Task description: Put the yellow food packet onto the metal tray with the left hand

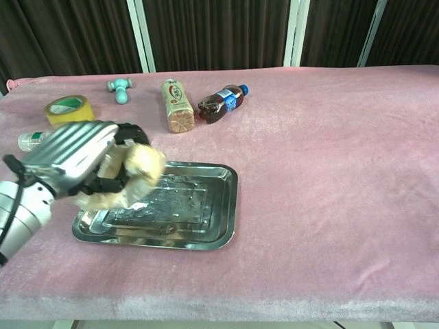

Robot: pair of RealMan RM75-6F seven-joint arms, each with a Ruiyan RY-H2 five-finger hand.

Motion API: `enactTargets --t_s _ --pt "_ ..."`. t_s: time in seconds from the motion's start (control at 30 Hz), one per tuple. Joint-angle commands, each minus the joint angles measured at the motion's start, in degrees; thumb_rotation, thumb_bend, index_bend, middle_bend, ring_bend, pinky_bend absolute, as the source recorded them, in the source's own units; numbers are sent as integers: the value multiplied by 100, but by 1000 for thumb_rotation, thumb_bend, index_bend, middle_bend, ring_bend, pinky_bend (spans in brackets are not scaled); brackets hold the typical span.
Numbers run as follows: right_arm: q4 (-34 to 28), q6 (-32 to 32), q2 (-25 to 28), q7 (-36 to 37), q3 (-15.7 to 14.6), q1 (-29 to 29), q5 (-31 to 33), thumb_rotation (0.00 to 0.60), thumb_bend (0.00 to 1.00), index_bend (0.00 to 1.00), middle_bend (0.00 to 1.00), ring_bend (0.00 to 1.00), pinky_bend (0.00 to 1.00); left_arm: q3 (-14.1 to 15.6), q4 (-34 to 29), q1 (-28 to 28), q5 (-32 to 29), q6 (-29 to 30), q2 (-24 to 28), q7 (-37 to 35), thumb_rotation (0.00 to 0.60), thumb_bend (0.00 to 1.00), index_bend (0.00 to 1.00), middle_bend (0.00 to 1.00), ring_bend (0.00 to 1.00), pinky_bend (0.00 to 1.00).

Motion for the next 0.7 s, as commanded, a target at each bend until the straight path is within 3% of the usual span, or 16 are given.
enactTargets --t_s 0.03,0.17,0.23,0.33,0.5,0.7 --pt "8 -8 10 3 -12 5 -16 600 26 0 0 0 226 -75 297 -195 -443 -492 -433 359 600 558 36 12 38 335" --pt "18 40 25 66 -8 -2 -22 600 26 0 0 0 226 -48 877 -214 -648 -637 -711 656 600 522 0 0 0 276" --pt "25 62 25 89 -4 -8 -19 600 26 0 0 0 226 -40 828 -173 -804 -711 -644 783 600 523 0 0 0 254" --pt "28 63 24 94 -6 -7 -22 600 26 0 0 0 226 -18 236 -88 -988 -709 -236 1085 600 521 0 0 0 214" --pt "17 58 12 68 2 -9 -6 600 26 0 0 0 226 183 -1042 156 -797 -269 655 1421 600 521 0 0 0 202" --pt "13 59 12 57 -10 -14 -19 600 26 0 0 0 226 597 -2033 523 -537 134 1663 1486 600 521 0 0 0 202"
